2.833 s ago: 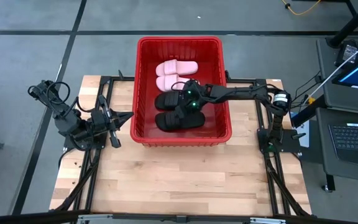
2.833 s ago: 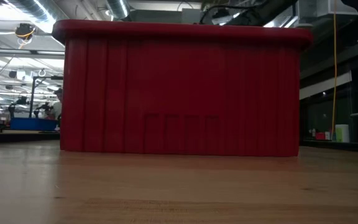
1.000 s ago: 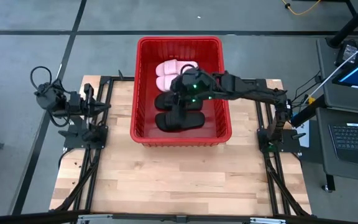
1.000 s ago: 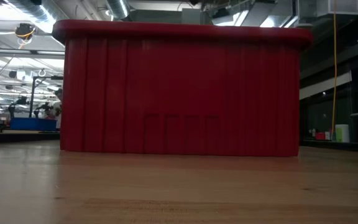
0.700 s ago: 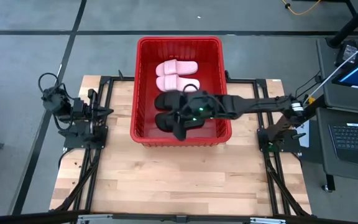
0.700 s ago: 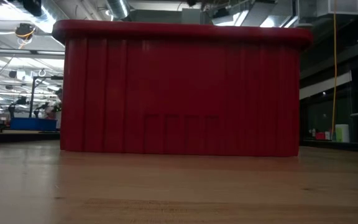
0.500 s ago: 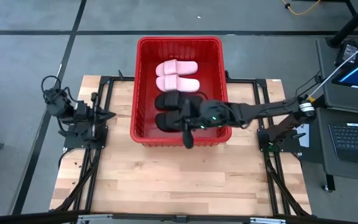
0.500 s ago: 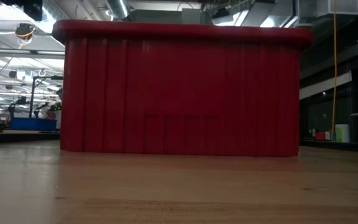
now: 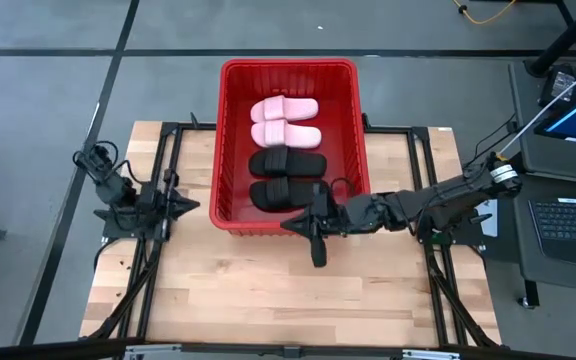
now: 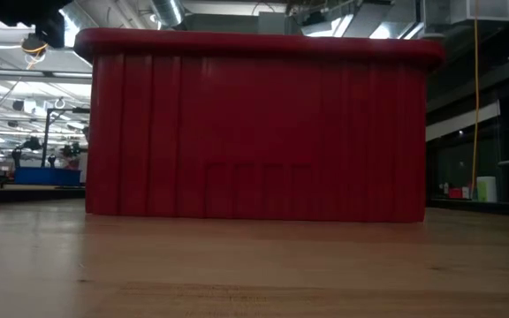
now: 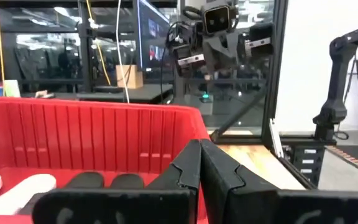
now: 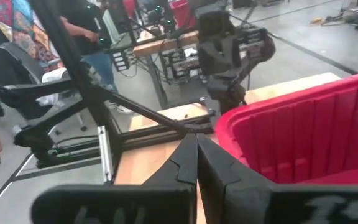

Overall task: Pick and place slides into bin
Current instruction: Return to Home Position

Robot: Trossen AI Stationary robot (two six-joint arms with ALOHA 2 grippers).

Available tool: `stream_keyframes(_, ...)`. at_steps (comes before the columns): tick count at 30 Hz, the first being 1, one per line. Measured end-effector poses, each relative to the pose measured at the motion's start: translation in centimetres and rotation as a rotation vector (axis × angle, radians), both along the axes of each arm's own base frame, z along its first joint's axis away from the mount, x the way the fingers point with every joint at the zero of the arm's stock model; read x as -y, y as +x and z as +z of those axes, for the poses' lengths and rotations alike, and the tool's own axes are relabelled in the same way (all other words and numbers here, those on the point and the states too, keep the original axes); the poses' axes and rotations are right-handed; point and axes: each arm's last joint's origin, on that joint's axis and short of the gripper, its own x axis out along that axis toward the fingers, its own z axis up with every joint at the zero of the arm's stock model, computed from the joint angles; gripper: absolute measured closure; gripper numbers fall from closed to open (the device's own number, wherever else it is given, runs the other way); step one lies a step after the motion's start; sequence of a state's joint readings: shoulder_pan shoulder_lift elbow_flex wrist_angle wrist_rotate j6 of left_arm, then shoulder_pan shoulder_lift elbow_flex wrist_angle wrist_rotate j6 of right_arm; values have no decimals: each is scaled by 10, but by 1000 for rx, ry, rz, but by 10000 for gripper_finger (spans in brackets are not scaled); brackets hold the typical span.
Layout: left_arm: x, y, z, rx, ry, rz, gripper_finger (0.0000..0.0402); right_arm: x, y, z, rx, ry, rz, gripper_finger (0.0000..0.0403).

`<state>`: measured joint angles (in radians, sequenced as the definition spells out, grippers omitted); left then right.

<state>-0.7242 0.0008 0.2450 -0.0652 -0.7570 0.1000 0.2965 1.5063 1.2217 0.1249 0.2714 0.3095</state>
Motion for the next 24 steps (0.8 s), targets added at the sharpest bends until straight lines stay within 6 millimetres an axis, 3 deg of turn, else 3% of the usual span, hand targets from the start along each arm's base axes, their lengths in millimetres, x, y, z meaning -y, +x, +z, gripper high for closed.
stream_keyframes(12, 10, 9, -29, -33, -24, -81, 400, -12, -3, 2, 23, -52, 22, 396)
stream_keyframes(24, 7, 9, -48, -189, -31, 28, 400, -23, -7, 2, 23, -52, 54, 396)
